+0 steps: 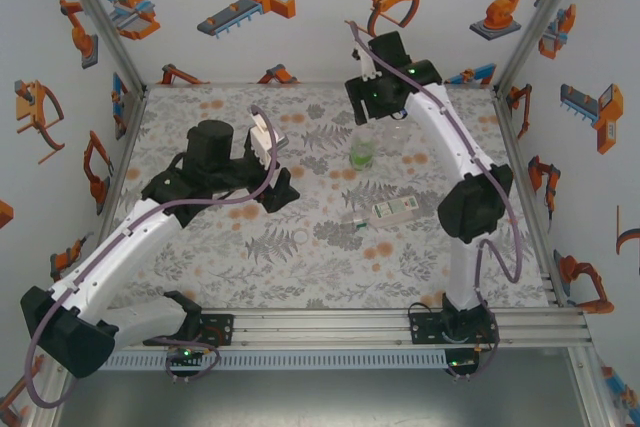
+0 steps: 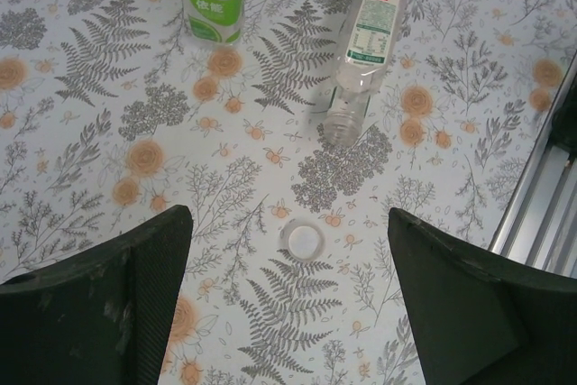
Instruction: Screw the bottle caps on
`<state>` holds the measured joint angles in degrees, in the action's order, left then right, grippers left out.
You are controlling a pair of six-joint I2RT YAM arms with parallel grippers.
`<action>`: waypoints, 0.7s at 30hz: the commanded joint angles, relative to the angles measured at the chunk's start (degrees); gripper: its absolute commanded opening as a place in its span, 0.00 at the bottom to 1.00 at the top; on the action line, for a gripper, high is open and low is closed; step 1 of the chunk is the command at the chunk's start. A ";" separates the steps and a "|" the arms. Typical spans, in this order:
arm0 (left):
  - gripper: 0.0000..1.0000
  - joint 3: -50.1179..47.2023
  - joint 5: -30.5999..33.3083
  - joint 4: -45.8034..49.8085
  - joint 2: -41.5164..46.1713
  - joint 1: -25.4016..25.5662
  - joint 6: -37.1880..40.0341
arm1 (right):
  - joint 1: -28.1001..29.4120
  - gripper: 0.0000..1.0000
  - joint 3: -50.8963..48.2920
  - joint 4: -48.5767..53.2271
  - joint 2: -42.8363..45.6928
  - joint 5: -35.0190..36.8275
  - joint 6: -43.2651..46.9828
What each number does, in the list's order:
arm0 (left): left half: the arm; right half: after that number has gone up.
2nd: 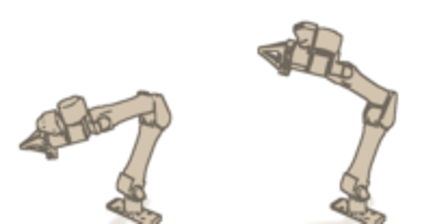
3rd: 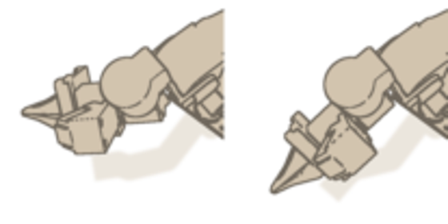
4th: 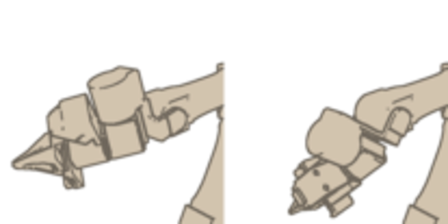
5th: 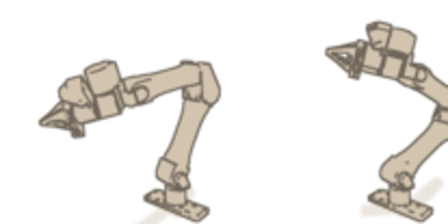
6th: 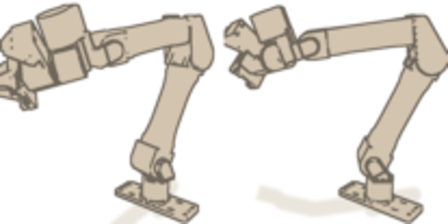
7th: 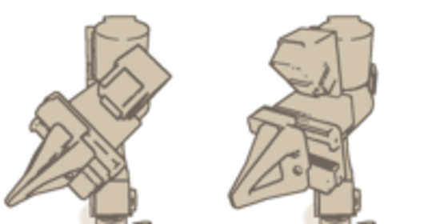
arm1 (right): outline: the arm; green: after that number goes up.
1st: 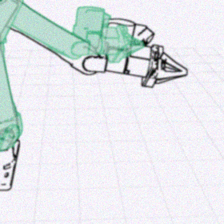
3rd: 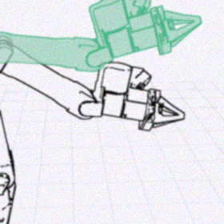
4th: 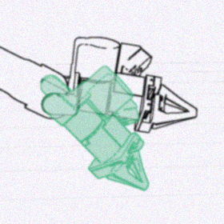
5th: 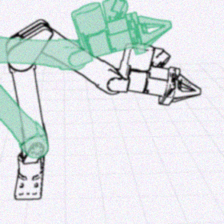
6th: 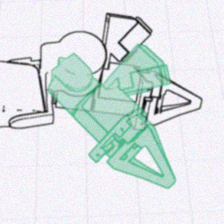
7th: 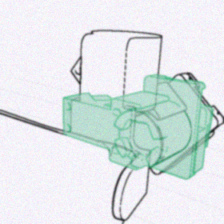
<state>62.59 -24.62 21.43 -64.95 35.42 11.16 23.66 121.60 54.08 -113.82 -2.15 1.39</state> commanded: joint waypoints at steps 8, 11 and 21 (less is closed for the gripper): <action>0.82 1.86 -2.41 1.15 0.92 -0.13 1.97 | -0.75 0.65 -29.35 4.70 24.30 -24.16 36.60; 0.82 1.23 -2.59 0.74 1.30 -0.11 2.29 | -0.73 0.69 -38.75 5.81 28.32 -24.87 47.94; 0.82 -1.13 -5.44 -1.15 1.32 0.00 0.89 | 0.51 0.98 -51.78 1.90 27.05 -13.24 64.02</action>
<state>62.46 -28.08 21.63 -64.99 35.42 12.27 23.64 71.00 58.67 -86.39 -17.80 58.00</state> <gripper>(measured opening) 0.822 0.949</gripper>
